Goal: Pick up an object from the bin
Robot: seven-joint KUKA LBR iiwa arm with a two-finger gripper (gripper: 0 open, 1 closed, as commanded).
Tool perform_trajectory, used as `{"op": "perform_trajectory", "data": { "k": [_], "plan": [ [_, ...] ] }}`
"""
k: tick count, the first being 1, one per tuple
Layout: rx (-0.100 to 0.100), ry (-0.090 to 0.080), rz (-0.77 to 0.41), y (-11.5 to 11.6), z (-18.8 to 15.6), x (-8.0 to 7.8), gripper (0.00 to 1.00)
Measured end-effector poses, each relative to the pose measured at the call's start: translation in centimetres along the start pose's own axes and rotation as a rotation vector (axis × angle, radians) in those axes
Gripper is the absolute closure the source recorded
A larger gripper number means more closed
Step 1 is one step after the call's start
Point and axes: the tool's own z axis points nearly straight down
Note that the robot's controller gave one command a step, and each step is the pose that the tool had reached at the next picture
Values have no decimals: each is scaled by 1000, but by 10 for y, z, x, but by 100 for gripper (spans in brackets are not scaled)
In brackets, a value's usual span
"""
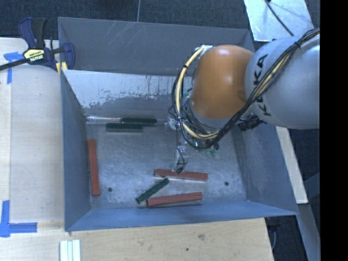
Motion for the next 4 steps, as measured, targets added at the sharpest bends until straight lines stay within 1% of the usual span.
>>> {"op": "perform_trajectory", "data": {
  "k": [1,2,3,4],
  "plan": [
    [2,1,-102,-35,97,11,0],
    [0,-3,-49,-23,61,29,0],
    [1,3,53,-30,63,34,0],
    [0,2,197,-34,93,29,0]
  ]
}}
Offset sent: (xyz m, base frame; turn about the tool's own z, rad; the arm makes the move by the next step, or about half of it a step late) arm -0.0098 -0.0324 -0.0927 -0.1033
